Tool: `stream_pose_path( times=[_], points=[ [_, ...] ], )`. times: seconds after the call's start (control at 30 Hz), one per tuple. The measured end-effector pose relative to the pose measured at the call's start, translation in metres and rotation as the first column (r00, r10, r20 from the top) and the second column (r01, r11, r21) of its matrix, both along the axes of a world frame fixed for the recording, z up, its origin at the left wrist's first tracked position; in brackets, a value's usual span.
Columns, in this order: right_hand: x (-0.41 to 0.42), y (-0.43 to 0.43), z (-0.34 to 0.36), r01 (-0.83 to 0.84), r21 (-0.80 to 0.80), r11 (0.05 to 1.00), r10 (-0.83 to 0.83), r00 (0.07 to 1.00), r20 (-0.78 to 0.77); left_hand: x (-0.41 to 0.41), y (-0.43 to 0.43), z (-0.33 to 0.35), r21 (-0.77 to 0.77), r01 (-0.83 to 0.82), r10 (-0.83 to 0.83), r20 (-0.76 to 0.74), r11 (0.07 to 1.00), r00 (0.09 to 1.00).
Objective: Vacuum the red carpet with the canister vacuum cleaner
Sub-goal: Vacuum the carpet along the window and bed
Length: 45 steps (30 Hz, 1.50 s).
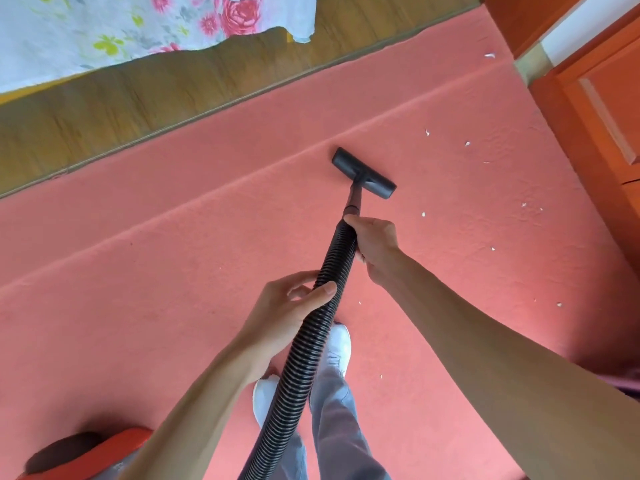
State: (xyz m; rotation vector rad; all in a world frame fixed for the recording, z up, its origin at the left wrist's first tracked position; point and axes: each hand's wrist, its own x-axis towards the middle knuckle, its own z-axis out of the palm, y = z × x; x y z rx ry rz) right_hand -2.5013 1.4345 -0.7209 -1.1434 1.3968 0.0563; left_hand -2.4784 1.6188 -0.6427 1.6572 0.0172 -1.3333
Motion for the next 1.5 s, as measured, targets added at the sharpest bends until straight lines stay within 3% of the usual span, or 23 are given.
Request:
stream_pose_path(
  times=[0.2, 0.37, 0.7, 0.9, 1.17, 1.5],
  points=[
    [0.037, -0.070, 0.006, 0.081, 0.004, 0.997, -0.081, 0.996, -0.035, 0.029, -0.073, -0.009, -0.022, -0.034, 0.035, 0.080, 0.999, 0.996],
    [0.043, -0.093, 0.005, 0.030, 0.047, 0.998, -0.028, 0.999, -0.029, 0.037, -0.094, -0.012, 0.013, -0.009, 0.008, 0.061, 1.000, 0.998],
    [-0.009, -0.016, -0.019, 0.144, 0.246, 0.959, -0.153, 0.988, 0.018, 0.030, -0.027, 0.010, 0.113, 0.113, -0.100, -0.115, 0.987, 0.988],
    [-0.037, 0.038, -0.004, 0.247, 0.394, 0.885, -0.297, 0.952, 0.070, 0.035, 0.019, 0.032, 0.065, 0.214, -0.194, -0.232, 0.975, 0.953],
    [-0.080, 0.061, 0.024, 0.408, 0.419, 0.811, -0.511, 0.843, 0.168, 0.025, 0.022, 0.062, -0.061, 0.391, -0.396, -0.183, 0.918, 0.900],
    [-0.124, -0.008, 0.027, 0.440, 0.341, 0.831, -0.472, 0.882, 0.011, -0.032, -0.034, 0.044, -0.027, 0.377, -0.376, -0.150, 0.926, 0.914]
  ],
)
